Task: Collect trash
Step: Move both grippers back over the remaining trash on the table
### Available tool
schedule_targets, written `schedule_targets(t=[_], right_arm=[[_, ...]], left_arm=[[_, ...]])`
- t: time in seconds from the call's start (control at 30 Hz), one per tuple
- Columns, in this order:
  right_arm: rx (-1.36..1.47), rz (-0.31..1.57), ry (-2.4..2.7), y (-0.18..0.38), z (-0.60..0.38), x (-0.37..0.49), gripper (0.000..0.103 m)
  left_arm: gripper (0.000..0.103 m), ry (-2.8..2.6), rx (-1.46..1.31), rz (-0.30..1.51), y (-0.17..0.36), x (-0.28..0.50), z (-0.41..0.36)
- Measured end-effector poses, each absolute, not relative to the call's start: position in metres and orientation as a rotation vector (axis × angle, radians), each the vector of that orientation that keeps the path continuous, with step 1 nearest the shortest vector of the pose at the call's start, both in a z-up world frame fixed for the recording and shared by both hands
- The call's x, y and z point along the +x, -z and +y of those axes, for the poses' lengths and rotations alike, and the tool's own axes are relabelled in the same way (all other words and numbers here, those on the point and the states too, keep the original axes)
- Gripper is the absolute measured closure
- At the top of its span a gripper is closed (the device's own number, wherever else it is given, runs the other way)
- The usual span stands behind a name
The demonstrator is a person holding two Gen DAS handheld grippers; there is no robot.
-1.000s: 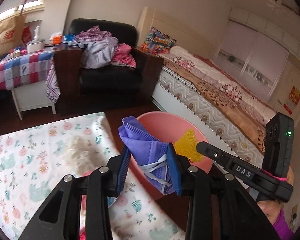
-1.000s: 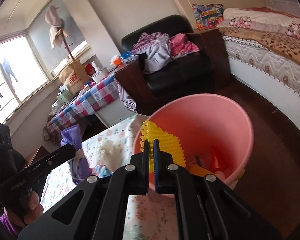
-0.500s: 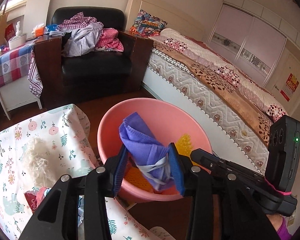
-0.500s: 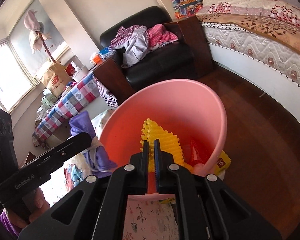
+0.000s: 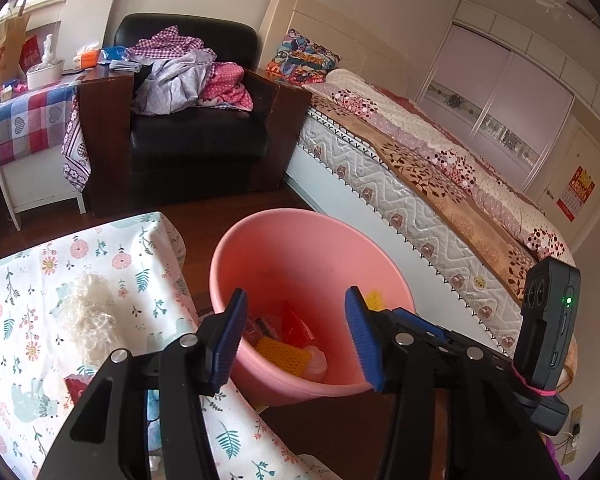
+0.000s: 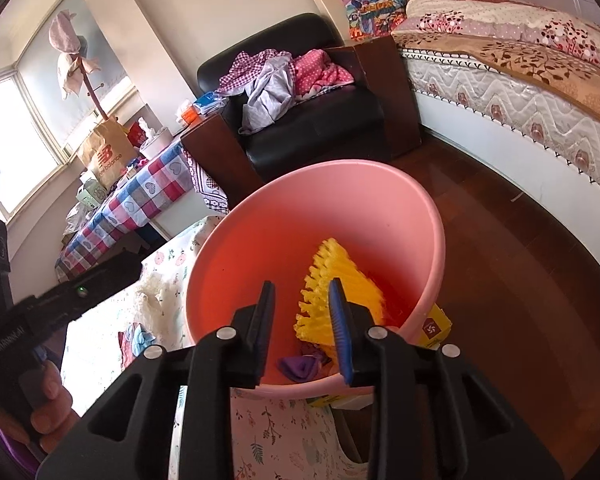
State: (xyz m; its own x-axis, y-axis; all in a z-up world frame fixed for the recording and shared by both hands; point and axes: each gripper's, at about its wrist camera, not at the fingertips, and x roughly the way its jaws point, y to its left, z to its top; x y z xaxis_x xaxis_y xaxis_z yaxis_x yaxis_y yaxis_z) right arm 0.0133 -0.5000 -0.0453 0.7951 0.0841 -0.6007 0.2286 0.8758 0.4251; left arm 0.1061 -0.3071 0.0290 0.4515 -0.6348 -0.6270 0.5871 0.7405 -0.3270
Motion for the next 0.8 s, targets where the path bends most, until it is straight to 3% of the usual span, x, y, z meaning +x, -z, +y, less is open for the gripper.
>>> schedule_targets(t=[0.1, 0.2, 0.8], right_arm=[[0.484, 0.649, 0.07, 0.04, -0.495, 0.011, 0.074], [0.439, 0.639, 0.062, 0.033, -0.486, 0.008, 0.064], [0.344, 0.65, -0.057, 0.013, -0.421, -0.014, 0.064]], left_arm=[[0.051, 0.742, -0.097, 0.791, -0.037, 0.104, -0.291], [0.051, 0.728, -0.114, 0.774, -0.046, 0.101, -0.273], [0.051, 0.588, -0.025, 0.689, -0.054, 0.034, -0.133]])
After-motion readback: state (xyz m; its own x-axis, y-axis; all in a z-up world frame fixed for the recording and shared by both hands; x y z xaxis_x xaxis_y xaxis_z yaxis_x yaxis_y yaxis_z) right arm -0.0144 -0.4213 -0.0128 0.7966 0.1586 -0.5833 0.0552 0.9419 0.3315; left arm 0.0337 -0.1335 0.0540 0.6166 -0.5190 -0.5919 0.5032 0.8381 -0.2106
